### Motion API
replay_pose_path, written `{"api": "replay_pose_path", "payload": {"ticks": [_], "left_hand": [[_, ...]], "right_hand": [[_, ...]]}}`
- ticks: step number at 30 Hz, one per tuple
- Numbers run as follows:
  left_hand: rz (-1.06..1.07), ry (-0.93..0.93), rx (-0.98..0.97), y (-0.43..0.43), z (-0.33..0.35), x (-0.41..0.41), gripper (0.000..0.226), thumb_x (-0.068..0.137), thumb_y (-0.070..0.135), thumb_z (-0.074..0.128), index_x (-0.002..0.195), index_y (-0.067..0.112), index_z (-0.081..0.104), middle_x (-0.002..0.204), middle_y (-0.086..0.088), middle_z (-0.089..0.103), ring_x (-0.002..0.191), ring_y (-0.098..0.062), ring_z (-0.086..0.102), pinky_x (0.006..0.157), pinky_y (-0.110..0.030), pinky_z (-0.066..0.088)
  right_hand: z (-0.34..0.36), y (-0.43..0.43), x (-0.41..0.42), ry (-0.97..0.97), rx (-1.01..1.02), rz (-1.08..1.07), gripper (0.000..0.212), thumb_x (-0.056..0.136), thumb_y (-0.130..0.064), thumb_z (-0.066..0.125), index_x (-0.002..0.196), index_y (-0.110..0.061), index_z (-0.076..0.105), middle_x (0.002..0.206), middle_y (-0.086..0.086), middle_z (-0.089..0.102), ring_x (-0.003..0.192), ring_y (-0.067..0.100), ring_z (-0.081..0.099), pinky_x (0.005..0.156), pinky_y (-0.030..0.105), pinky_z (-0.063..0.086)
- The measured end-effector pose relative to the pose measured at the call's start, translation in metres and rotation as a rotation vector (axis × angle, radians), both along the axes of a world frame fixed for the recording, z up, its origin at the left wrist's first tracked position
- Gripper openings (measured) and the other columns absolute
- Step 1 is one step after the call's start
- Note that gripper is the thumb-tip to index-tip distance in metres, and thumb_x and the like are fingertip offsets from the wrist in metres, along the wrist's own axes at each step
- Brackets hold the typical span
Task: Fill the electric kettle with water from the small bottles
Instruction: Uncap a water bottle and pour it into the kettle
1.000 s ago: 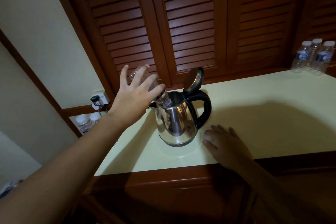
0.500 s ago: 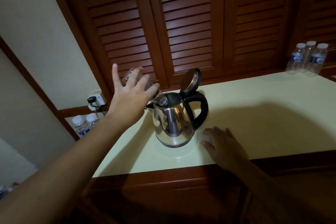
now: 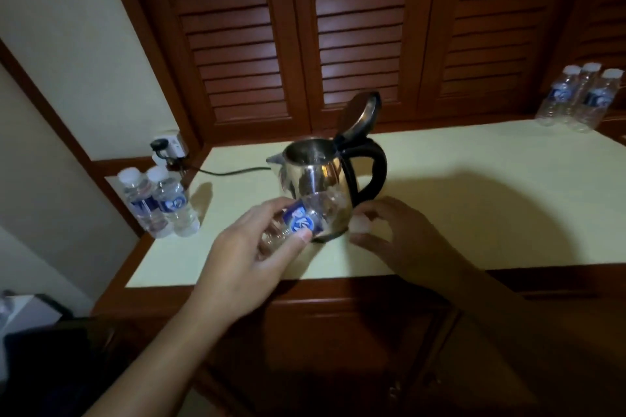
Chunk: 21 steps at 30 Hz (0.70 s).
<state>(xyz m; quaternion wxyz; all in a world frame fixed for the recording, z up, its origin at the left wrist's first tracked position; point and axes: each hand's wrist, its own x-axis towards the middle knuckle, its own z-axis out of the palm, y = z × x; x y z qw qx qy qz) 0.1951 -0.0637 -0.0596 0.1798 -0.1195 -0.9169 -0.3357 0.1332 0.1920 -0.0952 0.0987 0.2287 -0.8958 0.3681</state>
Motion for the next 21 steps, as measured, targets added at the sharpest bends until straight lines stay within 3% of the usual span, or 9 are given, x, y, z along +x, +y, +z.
{"api": "replay_pose_path", "payload": {"ticks": [4,9,13,16,18,21], "left_hand": [[-0.042,-0.051,0.057,0.000,-0.024,0.018,0.054,0.088,0.065,0.065,0.132,0.034,0.069,0.112,0.017,0.073,0.099,-0.003,0.069,0.082,-0.028,0.058],[-0.052,-0.100,0.176,-0.002,-0.024,0.027,0.044,0.085,0.060,0.077,0.120,0.033,0.077,0.107,0.019,0.077,0.098,-0.003,0.072,0.082,-0.017,0.055],[-0.076,-0.200,0.268,0.003,-0.015,0.029,0.031,0.083,0.053,0.073,0.111,0.041,0.078,0.104,0.022,0.079,0.096,0.000,0.073,0.083,-0.018,0.057],[-0.137,-0.330,0.362,0.012,-0.008,0.028,0.030,0.089,0.048,0.068,0.111,0.034,0.082,0.087,-0.002,0.080,0.070,-0.012,0.073,0.060,-0.029,0.057],[-0.177,-0.435,0.529,0.020,-0.004,0.026,0.032,0.088,0.046,0.067,0.107,0.027,0.084,0.071,-0.017,0.073,0.053,-0.018,0.064,0.044,-0.025,0.050],[-0.214,-0.567,0.694,0.031,-0.004,0.018,0.037,0.086,0.048,0.073,0.098,0.015,0.084,0.063,-0.018,0.069,0.043,-0.016,0.061,0.039,-0.020,0.045]], "right_hand": [[0.031,-0.005,0.009,-0.095,0.100,0.129,0.036,0.087,-0.038,0.077,0.120,-0.035,0.065,0.114,-0.022,0.066,0.094,-0.017,0.055,0.077,0.000,0.038],[0.045,0.003,0.017,-0.160,0.114,0.189,0.034,0.086,-0.033,0.077,0.117,-0.040,0.066,0.108,-0.031,0.063,0.099,-0.025,0.053,0.082,-0.005,0.035],[0.048,0.009,0.025,-0.213,-0.028,0.194,0.042,0.083,-0.029,0.080,0.122,-0.038,0.067,0.120,-0.022,0.069,0.111,-0.013,0.061,0.092,0.007,0.046],[0.051,0.013,0.032,-0.208,-0.117,0.192,0.037,0.081,-0.028,0.080,0.117,-0.031,0.070,0.112,-0.019,0.073,0.106,-0.008,0.066,0.091,0.009,0.049],[0.053,0.017,0.036,-0.186,-0.181,0.186,0.034,0.081,-0.028,0.077,0.114,-0.025,0.074,0.107,-0.017,0.075,0.100,-0.007,0.068,0.088,0.007,0.048],[0.055,0.027,0.041,-0.186,-0.303,0.190,0.037,0.077,-0.031,0.073,0.112,-0.019,0.076,0.105,-0.012,0.077,0.099,-0.001,0.071,0.086,0.009,0.050]]}}
